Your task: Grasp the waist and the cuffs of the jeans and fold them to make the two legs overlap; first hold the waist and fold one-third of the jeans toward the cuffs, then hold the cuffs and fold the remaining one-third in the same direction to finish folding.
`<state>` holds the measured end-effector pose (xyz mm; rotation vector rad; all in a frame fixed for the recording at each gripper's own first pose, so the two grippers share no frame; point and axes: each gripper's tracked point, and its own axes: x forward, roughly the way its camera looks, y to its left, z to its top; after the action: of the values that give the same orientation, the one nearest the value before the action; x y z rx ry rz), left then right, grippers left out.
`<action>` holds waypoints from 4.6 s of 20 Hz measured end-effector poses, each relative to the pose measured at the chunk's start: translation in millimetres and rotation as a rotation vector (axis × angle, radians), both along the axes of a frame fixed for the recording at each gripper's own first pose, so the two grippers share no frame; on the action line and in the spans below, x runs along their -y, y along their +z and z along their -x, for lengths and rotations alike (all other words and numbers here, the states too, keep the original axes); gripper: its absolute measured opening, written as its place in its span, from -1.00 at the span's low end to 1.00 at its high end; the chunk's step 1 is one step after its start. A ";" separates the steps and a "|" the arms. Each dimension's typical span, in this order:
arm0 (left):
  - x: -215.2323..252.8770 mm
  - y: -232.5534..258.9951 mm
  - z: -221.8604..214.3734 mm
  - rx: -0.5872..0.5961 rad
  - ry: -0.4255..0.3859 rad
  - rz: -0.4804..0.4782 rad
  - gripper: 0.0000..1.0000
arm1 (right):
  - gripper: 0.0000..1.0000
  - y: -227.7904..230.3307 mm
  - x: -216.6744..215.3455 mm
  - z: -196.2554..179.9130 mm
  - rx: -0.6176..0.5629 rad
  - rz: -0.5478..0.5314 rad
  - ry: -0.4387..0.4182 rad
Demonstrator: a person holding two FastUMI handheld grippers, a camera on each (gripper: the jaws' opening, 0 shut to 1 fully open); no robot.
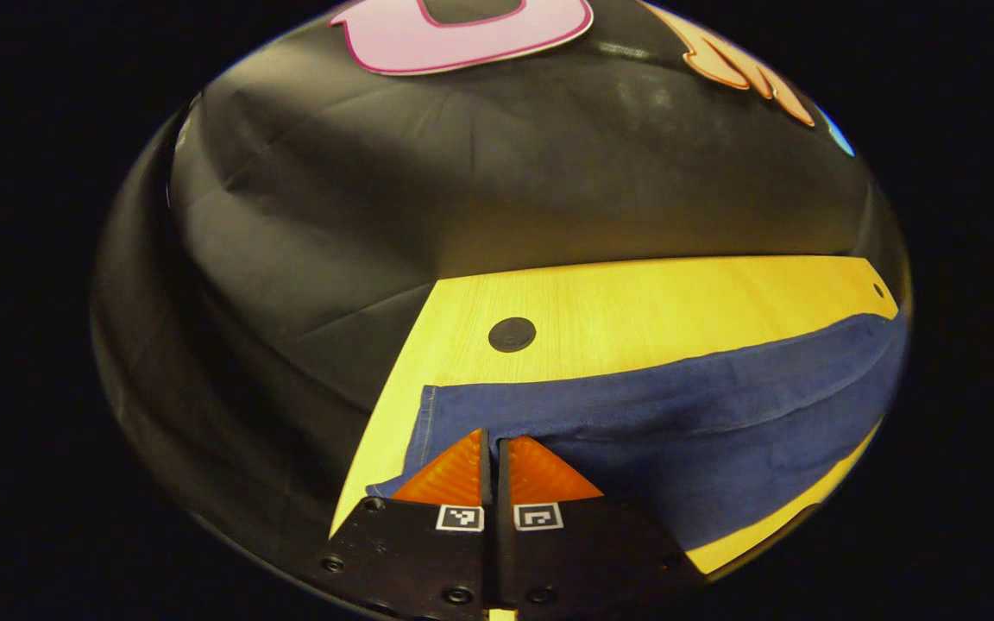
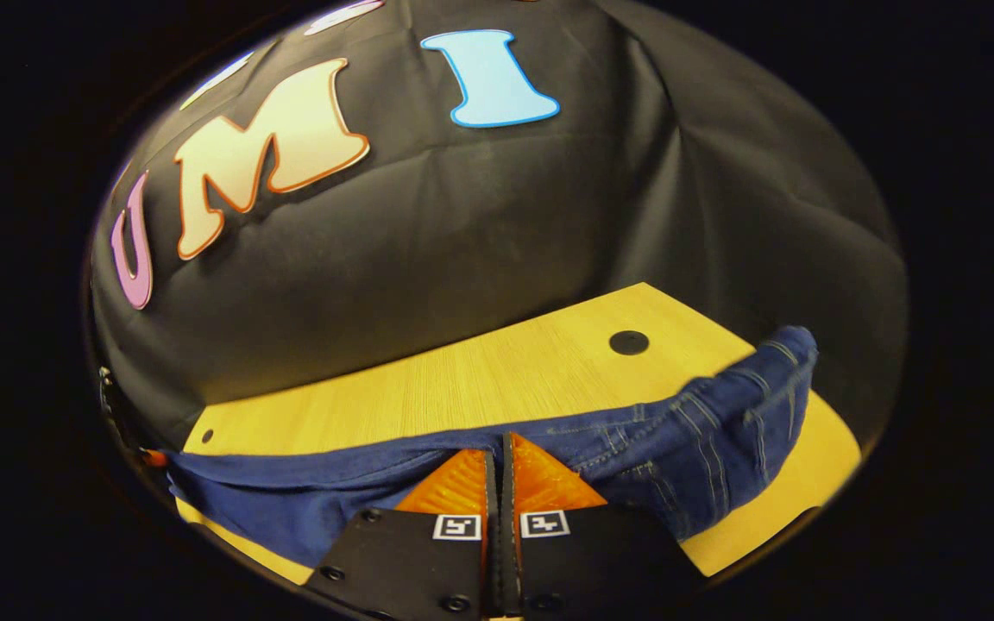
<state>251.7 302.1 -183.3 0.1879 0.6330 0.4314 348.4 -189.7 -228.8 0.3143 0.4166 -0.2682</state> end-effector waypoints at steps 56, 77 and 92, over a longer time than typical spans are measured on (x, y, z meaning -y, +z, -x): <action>252.2 97.8 146.0 0.324 0.035 0.241 0.89 | -0.57 -73.8 180.6 98.1 -0.110 -0.133 -0.240; 196.4 88.1 145.3 0.298 -0.139 0.288 0.90 | -0.91 146.1 12.2 48.8 0.329 -0.517 -0.047; 154.4 80.6 156.7 0.324 -0.146 0.338 0.89 | -0.95 131.8 -271.8 17.7 0.271 -0.659 0.352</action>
<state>95.0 147.6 -102.6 -0.1551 0.3626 0.2018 330.7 82.1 -97.0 0.8996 0.2745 0.2678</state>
